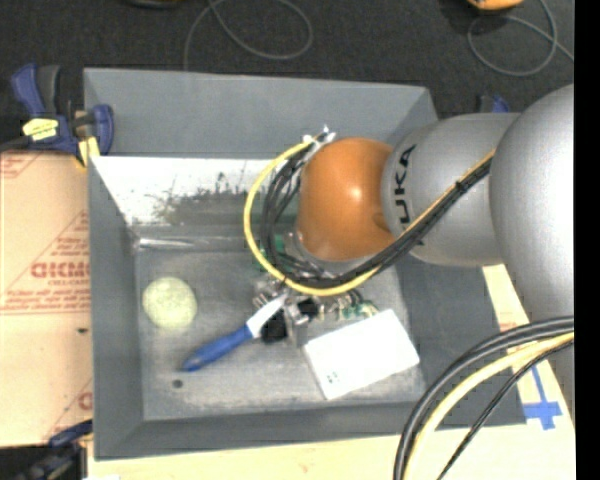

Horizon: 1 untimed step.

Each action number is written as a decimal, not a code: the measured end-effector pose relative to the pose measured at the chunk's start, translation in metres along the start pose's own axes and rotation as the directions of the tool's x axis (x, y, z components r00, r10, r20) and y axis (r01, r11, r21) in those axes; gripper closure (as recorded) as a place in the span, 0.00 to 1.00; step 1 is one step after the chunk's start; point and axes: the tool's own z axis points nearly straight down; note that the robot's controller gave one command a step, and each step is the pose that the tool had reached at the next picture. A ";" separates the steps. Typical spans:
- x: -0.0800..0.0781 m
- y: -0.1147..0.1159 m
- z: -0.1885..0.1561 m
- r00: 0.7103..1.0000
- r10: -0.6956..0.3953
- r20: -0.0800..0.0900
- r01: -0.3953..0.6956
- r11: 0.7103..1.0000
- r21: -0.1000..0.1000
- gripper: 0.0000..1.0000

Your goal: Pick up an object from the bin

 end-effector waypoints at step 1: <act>-0.002 -0.001 -0.025 1.000 0.001 0.006 -0.001 1.000 0.002 1.00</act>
Offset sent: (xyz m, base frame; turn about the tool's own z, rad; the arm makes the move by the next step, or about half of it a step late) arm 0.0001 0.0001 0.0255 0.0000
